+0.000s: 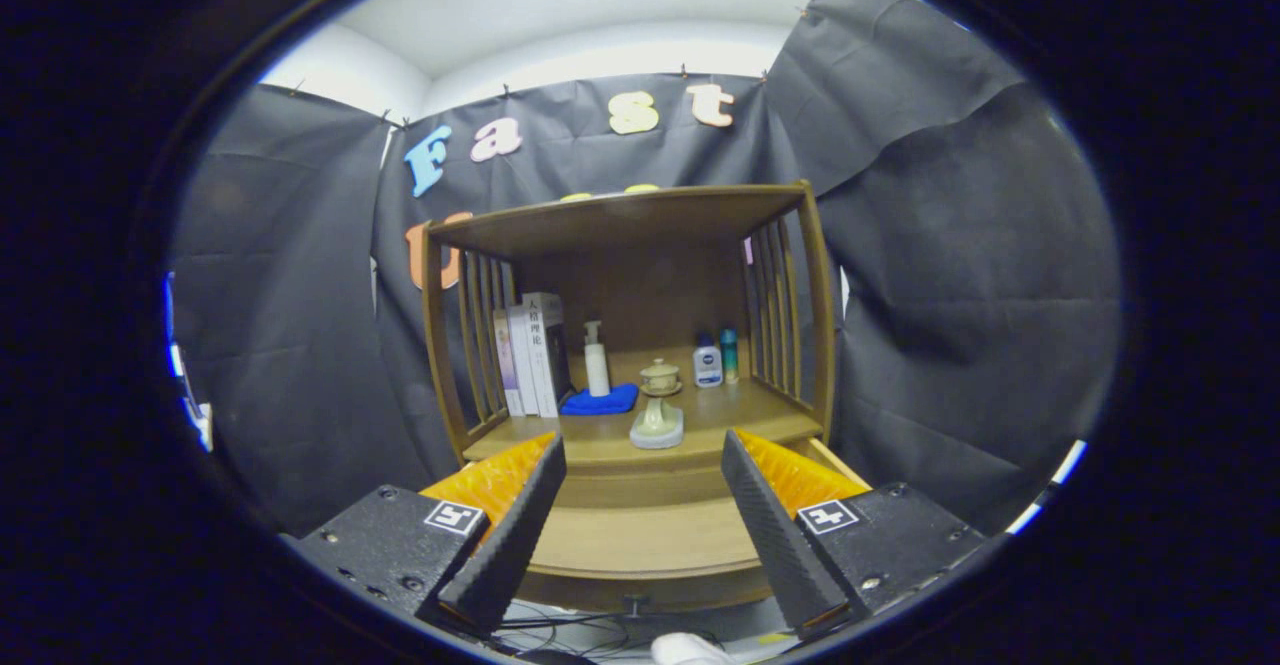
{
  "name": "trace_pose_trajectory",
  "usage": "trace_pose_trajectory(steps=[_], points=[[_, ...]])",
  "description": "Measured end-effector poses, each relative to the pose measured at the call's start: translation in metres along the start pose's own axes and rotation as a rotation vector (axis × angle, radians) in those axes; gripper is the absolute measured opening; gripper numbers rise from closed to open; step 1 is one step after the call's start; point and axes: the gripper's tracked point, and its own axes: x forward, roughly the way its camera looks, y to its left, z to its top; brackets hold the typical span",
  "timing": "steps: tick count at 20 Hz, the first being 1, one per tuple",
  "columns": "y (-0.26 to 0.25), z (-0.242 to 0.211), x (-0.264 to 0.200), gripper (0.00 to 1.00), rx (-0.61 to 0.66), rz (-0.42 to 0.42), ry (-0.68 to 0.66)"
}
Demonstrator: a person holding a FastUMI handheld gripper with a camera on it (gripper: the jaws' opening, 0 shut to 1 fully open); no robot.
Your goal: Pull open the drawer, take out the items inside it, and place them on the countertop above the cabinet.
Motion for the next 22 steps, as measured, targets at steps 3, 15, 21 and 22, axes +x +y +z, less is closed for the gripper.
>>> trace_pose_trajectory(steps=[3, 15, 21, 22], points=[[-0.002, -0.013, -0.014, 0.99, -0.023, 0.009, -0.042], [-0.009, -0.129, -0.038, 0.99, -0.110, -0.030, 0.082], [0.001, -0.174, -0.020, 0.99, -0.108, -0.009, 0.160], [0.000, -0.179, -0.015, 0.99, -0.110, -0.017, 0.168]])
